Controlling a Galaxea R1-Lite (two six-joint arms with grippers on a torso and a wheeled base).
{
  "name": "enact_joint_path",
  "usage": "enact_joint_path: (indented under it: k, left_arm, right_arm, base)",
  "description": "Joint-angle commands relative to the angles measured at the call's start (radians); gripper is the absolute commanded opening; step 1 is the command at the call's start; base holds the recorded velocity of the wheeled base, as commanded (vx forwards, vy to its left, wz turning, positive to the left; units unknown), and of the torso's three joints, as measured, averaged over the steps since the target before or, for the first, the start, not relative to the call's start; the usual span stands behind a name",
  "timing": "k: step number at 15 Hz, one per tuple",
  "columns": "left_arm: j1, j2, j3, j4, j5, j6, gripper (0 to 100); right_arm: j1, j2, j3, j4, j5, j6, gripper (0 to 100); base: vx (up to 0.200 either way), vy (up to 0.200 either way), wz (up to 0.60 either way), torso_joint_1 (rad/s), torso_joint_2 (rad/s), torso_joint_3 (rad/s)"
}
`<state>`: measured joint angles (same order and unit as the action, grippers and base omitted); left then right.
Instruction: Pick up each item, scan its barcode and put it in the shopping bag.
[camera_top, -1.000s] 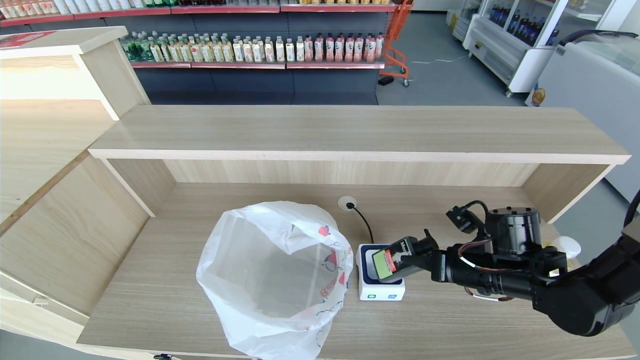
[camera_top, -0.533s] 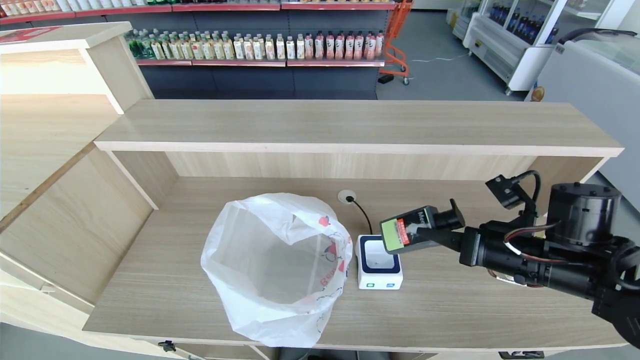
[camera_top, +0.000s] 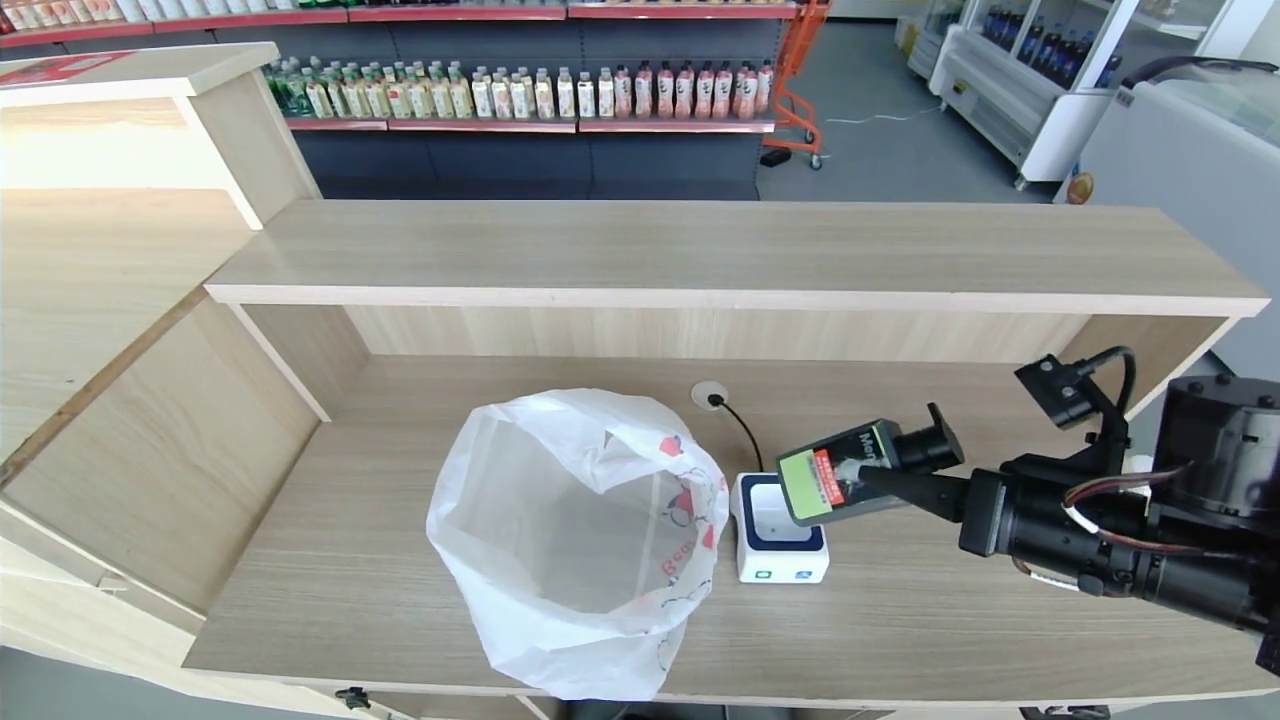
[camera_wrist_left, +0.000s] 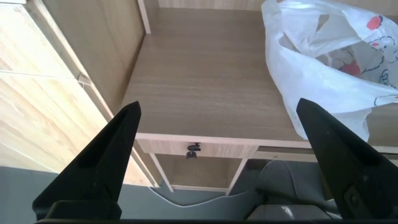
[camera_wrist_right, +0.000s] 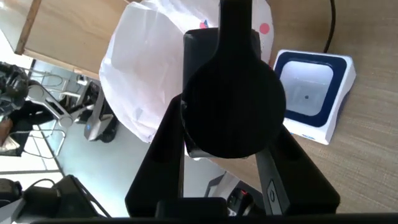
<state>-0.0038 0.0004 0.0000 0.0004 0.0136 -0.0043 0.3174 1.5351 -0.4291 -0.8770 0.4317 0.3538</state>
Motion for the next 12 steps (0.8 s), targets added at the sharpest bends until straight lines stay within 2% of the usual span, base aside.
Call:
enact_joint_path:
  k: [1,3,5,10,12]
  left_arm:
    - [0.001,0.0,0.0,0.0,0.0,0.0,100]
    - [0.001,0.0,0.0,0.0,0.0,0.001,100]
    - [0.001,0.0,0.0,0.0,0.0,0.0,100]
    - [0.001,0.0,0.0,0.0,0.0,0.0,100]
    - [0.001,0.0,0.0,0.0,0.0,0.0,100]
  right_arm:
    - [0.002,0.003,0.004,-0.002,0.001,0.001,0]
    - [0.003,0.017,0.0,0.003,0.004,-0.001,0]
    - [0.018,0.053,-0.011,0.003,0.002,-0.003,0]
    - [0.06,0.195,-0.085,-0.003,-0.001,-0.121,0]
    - [0.117,0.255,-0.149,0.0,-0.004,-0.144,0]
  base:
    - [0.0,0.2,0.0,0.032,0.02,-0.002]
    - [0.0,0.2,0.0,-0.012,0.0,0.005]
    - [0.0,0.0,0.0,0.0,0.0,0.0]
    - [0.0,0.0,0.0,0.0,0.0,0.0]
    - [0.0,0.0,0.0,0.0,0.0,0.0]
